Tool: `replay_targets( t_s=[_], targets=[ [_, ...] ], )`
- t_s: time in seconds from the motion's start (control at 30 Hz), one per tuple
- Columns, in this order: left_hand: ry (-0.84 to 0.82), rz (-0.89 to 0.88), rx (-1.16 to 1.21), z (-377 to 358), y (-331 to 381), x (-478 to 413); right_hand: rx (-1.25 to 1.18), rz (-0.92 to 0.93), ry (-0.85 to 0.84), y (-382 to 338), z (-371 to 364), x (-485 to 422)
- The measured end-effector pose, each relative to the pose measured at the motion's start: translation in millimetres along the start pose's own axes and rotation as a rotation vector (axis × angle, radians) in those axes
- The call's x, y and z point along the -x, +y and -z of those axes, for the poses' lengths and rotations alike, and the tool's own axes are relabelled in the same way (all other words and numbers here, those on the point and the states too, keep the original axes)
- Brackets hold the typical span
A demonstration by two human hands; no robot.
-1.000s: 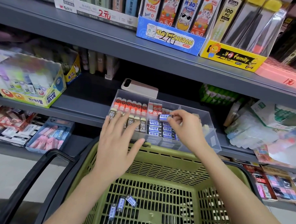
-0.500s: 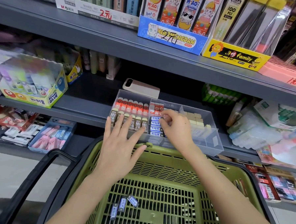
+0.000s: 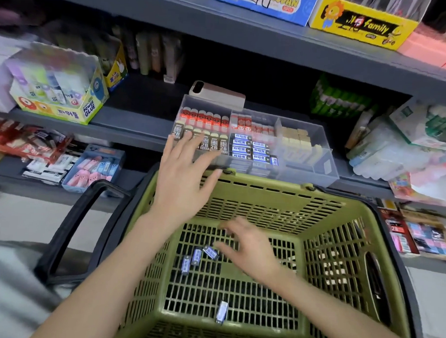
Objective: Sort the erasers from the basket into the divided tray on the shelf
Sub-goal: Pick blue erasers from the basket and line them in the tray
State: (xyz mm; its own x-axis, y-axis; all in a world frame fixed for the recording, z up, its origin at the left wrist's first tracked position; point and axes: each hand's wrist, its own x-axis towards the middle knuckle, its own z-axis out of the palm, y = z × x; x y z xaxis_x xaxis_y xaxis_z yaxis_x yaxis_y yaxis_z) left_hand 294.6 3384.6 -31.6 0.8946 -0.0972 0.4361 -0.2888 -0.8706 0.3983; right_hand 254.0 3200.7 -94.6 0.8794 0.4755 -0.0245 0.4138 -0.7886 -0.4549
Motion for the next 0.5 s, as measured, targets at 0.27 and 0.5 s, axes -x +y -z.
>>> replay_targets(
  t_s=[0.27, 0.5],
  targets=[
    [0.111, 0.193, 0.231, 25.4, -5.5, 43.3, 0.307, -0.342, -0.337, 1.7, -121.9, -10.0],
    [0.093, 0.318, 0.414, 23.3, -9.3, 59.3, 0.312, -0.386, -0.226, 9.0, -144.9, -9.8]
  ],
)
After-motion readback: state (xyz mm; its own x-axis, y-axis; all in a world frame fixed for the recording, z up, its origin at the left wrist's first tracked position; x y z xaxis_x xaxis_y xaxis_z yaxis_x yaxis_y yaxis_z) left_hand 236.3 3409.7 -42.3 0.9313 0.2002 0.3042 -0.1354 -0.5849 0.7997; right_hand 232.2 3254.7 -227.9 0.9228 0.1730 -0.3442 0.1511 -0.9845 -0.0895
